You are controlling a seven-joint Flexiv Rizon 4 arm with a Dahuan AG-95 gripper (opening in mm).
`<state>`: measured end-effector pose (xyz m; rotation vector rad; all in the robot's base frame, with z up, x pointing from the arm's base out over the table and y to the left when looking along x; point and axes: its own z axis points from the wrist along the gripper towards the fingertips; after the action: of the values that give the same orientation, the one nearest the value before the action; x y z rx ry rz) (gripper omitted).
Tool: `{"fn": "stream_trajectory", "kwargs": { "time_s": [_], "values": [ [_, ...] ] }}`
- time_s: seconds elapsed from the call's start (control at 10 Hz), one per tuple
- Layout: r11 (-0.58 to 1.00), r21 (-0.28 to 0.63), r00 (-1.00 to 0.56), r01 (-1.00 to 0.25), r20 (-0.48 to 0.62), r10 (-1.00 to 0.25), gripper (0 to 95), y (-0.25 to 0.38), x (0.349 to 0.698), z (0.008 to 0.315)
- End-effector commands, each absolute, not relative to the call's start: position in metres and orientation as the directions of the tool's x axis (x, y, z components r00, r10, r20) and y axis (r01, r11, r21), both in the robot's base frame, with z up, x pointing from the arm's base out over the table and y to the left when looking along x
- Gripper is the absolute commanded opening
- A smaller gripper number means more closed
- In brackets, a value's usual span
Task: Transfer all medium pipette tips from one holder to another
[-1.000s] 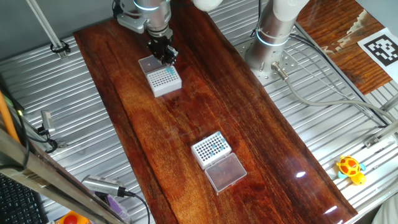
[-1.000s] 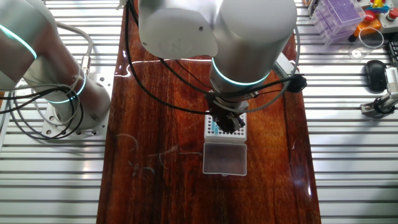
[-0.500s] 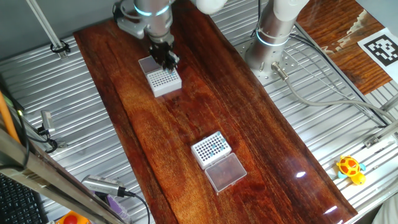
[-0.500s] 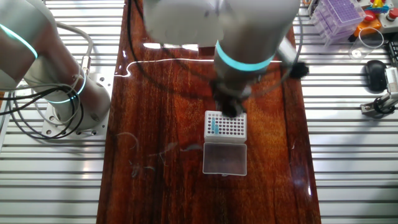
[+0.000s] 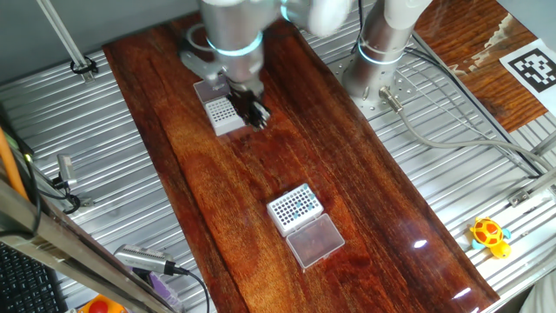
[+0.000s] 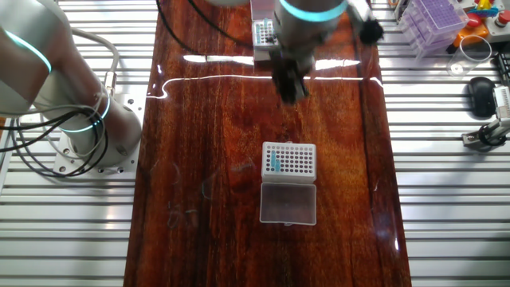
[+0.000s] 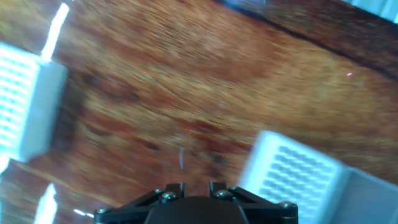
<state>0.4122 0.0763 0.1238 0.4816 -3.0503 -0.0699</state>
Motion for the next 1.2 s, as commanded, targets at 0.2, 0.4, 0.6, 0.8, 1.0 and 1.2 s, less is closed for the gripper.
{"fn": "stream_trajectory", "kwargs": {
  "time_s": [0.2, 0.4, 0.6, 0.8, 1.0, 1.2],
  "values": [
    [0.963, 0.061, -0.963, -0.261, 0.048, -0.264, 19.0, 0.107, 0.403, 0.124],
    [0.963, 0.060, -0.963, -0.262, 0.046, -0.265, 19.0, 0.107, 0.403, 0.125],
    [0.953, 0.057, -0.953, -0.298, 0.045, -0.300, 0.0, 0.105, 0.404, 0.125],
    [0.886, 0.069, -0.882, -0.459, 0.078, -0.464, 0.0, 0.105, 0.404, 0.125],
    [0.848, 0.080, -0.845, -0.524, 0.078, -0.529, 0.0, 0.105, 0.404, 0.125],
    [0.853, 0.093, -0.852, -0.513, 0.063, -0.519, 19.0, 0.120, 0.400, 0.121]
  ]
}}
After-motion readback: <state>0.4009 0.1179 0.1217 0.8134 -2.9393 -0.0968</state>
